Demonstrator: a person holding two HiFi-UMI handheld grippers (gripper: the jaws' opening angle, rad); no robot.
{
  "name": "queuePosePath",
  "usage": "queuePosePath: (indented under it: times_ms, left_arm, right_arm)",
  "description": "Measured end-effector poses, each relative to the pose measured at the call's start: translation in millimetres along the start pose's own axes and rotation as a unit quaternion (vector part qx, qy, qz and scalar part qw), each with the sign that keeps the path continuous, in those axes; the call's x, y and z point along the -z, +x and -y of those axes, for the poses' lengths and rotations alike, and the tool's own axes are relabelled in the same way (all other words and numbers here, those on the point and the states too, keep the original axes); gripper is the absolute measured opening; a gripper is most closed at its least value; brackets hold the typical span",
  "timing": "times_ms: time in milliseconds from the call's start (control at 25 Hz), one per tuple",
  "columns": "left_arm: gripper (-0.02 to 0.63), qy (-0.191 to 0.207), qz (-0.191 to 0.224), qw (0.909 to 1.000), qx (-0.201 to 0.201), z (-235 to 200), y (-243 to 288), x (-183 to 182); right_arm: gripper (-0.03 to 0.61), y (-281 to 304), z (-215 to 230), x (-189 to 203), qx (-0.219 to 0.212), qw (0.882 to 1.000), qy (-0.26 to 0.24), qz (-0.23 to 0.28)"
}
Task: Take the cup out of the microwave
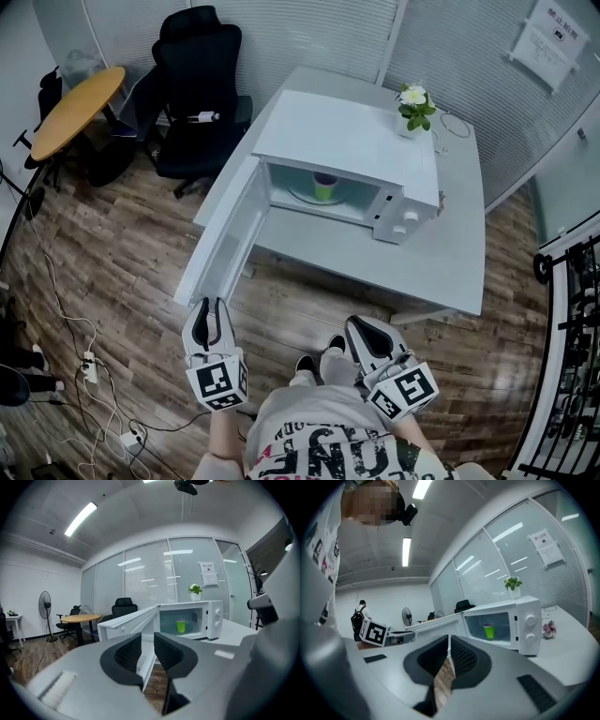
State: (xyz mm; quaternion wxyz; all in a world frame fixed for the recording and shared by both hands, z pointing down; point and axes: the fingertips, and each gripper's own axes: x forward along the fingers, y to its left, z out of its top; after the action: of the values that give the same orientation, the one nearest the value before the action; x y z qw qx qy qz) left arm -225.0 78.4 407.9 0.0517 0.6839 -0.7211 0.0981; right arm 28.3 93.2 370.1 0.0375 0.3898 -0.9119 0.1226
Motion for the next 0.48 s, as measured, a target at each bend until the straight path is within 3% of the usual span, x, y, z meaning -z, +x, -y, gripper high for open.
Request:
queuePosePath:
  times_ms: [480]
  left_arm:
    - [0.089, -0.001, 0.042, 0.9912, 0.126, 94.3, 17.7, -31.5]
  right_arm:
    - [0.025, 1.8, 20.5, 0.0, 0.023, 1.000, 0.013, 0.002]
